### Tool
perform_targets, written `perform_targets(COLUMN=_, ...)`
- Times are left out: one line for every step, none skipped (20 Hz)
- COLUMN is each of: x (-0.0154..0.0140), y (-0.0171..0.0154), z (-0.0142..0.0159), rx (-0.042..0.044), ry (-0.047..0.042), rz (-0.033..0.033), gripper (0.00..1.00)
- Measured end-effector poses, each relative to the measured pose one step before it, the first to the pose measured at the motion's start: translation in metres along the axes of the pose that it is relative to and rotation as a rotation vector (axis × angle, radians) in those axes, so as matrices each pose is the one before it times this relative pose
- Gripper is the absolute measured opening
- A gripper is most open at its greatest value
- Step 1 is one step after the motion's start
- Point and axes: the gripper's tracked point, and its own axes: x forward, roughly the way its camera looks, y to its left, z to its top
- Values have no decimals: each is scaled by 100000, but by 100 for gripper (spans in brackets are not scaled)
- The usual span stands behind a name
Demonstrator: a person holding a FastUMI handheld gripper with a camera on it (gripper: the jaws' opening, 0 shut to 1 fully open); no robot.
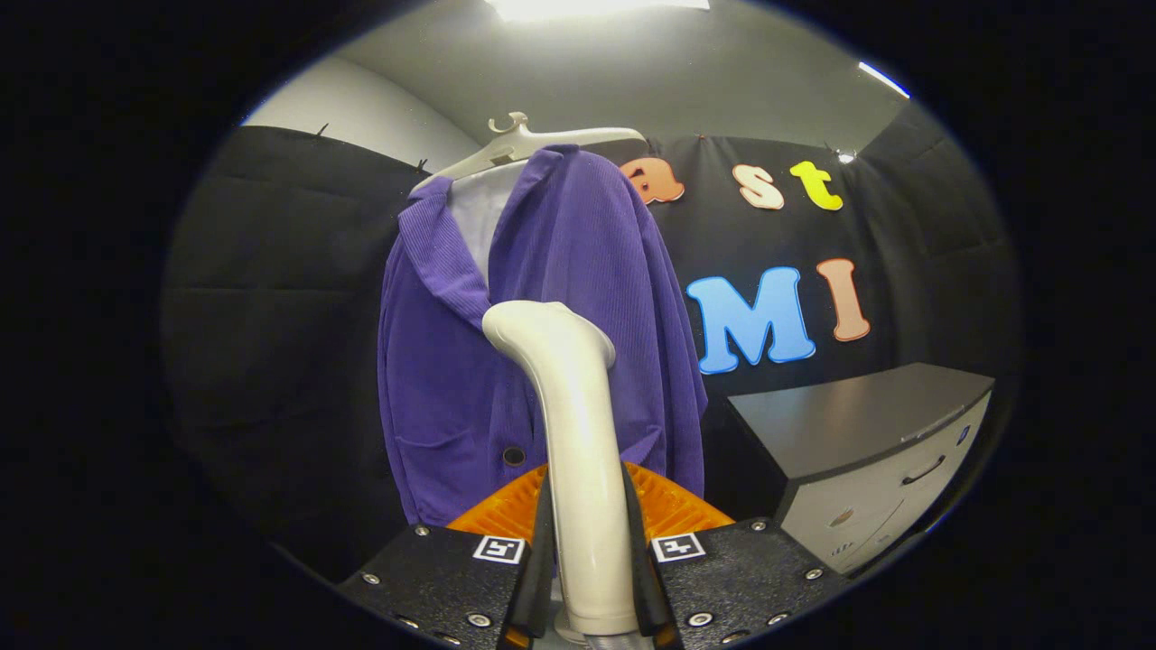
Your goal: Iron the clothes twice with a garment steamer, once on the left side and once on the right side.
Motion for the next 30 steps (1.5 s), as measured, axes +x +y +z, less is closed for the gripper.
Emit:
perform_targets(x=-213, y=-268, z=-821, rx=-180, ry=1245, rz=-836, gripper=37)
perform_targets(x=-78, y=-144, z=-794, rx=-613, ry=995, rz=-609, gripper=37)
perform_targets(x=-159, y=-131, z=-913, rx=-547, ry=978, rz=-579, gripper=37)
perform_targets(x=-60, y=-77, z=-744, rx=-79, ry=808, rz=-511, gripper=36)
perform_targets(x=-123, y=-30, z=-750, rx=181, ry=734, rz=-441, gripper=37)
perform_targets(x=-115, y=-15, z=-851, rx=36, ry=1057, rz=-213, gripper=37)
perform_targets(x=-153, y=116, z=-894, rx=-316, ry=985, rz=52, gripper=37)
perform_targets(x=-175, y=197, z=-1003, rx=-186, ry=1196, rz=144, gripper=37)
perform_targets(x=-231, y=67, z=-516, rx=580, ry=-452, rz=39, gripper=37)
perform_targets(x=-34, y=89, z=-384, rx=254, ry=-279, rz=411, gripper=37)
perform_targets(x=-107, y=121, z=-331, rx=202, ry=-505, rz=88, gripper=36)
perform_targets(x=-121, y=161, z=-658, rx=-167, ry=709, rz=136, gripper=37)
perform_targets(x=-193, y=136, z=-741, rx=63, ry=977, rz=152, gripper=37)
perform_targets(x=-137, y=85, z=-916, rx=4, ry=1126, rz=155, gripper=37)
perform_targets(x=-115, y=49, z=-921, rx=-78, ry=1714, rz=252, gripper=37)
perform_targets(x=-240, y=299, z=-1450, rx=-234, ry=3361, rz=677, gripper=37)
perform_targets(x=-110, y=233, z=-1358, rx=-184, ry=3119, rz=716, gripper=36)
perform_targets(x=91, y=-12, z=-1079, rx=-333, ry=2434, rz=349, gripper=37)
perform_targets(x=-28, y=-22, z=-919, rx=-537, ry=1745, rz=60, gripper=37)
perform_targets(x=-151, y=290, z=-832, rx=-601, ry=902, rz=-112, gripper=37)
perform_targets(x=-208, y=320, z=-681, rx=-516, ry=1237, rz=-5, gripper=37)
perform_targets(x=-152, y=326, z=-800, rx=-426, ry=1826, rz=-111, gripper=37)
perform_targets(x=-261, y=116, z=-640, rx=63, ry=1765, rz=-501, gripper=37)
perform_targets(x=-146, y=17, z=-522, rx=337, ry=1789, rz=-22, gripper=37)
perform_targets(x=-285, y=193, z=-105, rx=251, ry=662, rz=421, gripper=37)
perform_targets(x=-368, y=363, z=478, rx=-237, ry=-744, rz=430, gripper=37)
perform_targets(x=-437, y=302, z=887, rx=-566, ry=-1813, rz=853, gripper=37)
perform_targets(x=-586, y=554, z=1309, rx=-520, ry=-2777, rz=1309, gripper=37)
perform_targets(x=-500, y=538, z=1732, rx=-273, ry=-3451, rz=1512, gripper=37)
perform_targets(x=-673, y=599, z=1716, rx=80, ry=-3031, rz=1340, gripper=37)
